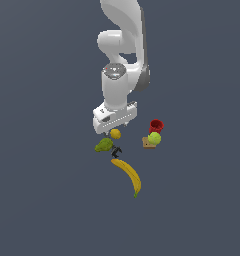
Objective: Pick up a designated object from a clutter of objects.
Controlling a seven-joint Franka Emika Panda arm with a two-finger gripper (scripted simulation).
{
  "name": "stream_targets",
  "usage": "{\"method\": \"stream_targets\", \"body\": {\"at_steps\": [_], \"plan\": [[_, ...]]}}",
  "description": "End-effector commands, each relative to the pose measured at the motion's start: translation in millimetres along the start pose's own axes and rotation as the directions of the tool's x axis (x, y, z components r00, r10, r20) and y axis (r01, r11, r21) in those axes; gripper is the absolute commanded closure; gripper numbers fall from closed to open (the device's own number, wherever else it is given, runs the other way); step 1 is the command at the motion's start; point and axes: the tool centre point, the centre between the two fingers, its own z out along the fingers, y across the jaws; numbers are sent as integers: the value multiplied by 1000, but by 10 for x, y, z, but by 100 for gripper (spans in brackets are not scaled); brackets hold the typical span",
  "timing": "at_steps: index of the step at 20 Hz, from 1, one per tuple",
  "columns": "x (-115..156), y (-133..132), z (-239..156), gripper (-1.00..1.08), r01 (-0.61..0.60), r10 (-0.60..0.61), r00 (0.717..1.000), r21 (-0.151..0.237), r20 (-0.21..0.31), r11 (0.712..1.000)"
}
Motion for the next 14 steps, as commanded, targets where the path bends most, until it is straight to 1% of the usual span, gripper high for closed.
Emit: {"method": "stream_targets", "body": {"at_steps": [1,8,14], "plan": [[-107,-36,131,-92,45,-45,999,1,0,999],[-317,-112,357,-92,125,-125,992,3,1,992],[-388,-140,426,-92,151,-151,988,4,1,988]]}}
